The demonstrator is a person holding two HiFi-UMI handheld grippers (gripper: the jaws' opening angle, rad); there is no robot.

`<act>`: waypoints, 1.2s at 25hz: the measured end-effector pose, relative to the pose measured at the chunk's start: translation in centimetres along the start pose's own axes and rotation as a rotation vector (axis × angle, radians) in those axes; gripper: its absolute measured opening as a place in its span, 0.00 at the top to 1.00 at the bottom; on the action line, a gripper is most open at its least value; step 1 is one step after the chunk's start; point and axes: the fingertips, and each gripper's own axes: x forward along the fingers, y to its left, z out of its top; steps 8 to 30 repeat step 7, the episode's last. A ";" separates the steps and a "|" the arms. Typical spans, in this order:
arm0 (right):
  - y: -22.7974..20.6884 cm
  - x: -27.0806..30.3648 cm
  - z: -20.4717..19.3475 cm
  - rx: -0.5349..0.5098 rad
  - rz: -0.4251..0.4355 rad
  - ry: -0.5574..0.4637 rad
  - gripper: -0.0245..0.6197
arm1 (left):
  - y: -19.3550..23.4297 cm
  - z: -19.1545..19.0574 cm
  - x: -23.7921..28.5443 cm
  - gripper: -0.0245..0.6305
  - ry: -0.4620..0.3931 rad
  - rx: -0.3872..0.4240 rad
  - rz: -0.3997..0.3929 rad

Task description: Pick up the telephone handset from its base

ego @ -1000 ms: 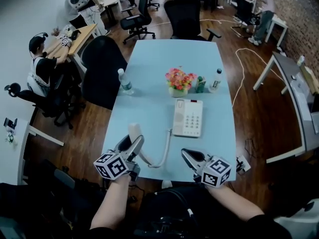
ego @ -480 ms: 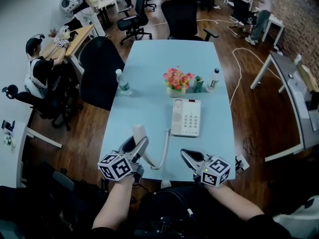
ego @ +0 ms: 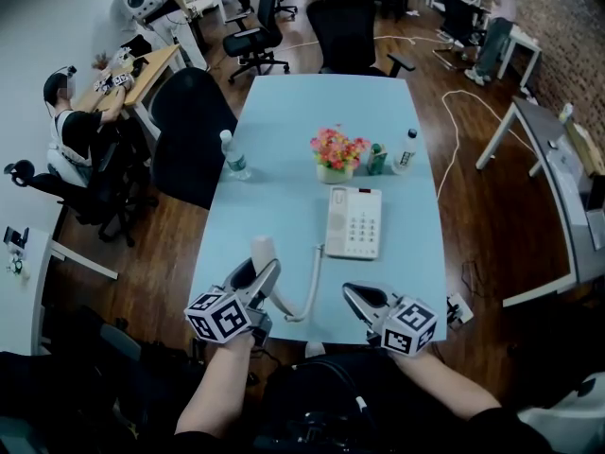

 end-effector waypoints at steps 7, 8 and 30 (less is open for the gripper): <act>0.2 0.1 0.2 -0.010 0.004 -0.005 0.94 | 0.2 -0.1 0.0 0.60 0.001 0.002 0.007; 0.2 0.1 0.2 -0.010 0.004 -0.005 0.94 | 0.2 -0.1 0.0 0.60 0.001 0.002 0.007; 0.2 0.1 0.2 -0.010 0.004 -0.005 0.94 | 0.2 -0.1 0.0 0.60 0.001 0.002 0.007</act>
